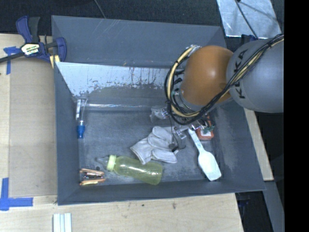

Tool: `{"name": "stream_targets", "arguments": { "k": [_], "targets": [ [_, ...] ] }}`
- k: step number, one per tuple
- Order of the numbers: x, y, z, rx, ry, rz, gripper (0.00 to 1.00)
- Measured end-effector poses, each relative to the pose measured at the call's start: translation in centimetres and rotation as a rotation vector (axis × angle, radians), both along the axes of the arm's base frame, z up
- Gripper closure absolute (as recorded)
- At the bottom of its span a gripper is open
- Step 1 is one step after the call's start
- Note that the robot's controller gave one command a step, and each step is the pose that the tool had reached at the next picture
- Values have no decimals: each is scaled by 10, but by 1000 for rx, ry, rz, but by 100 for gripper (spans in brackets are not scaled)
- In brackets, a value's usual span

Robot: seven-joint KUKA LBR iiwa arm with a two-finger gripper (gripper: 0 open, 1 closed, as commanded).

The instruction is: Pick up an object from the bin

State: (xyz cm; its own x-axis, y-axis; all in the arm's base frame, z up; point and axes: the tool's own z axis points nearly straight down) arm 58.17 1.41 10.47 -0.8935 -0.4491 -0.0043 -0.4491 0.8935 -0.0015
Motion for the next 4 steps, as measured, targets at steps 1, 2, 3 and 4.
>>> {"name": "stream_targets", "arguments": {
  "k": [1, 2, 3, 4],
  "targets": [
    [6, 4, -34, 0, 5, -74, 0],
    [3, 14, -30, -3, -7, 426, 100],
    [3, 14, -30, -3, -7, 425, 100],
    [2, 14, -27, -2, -5, 424, 100]
  ]
}}
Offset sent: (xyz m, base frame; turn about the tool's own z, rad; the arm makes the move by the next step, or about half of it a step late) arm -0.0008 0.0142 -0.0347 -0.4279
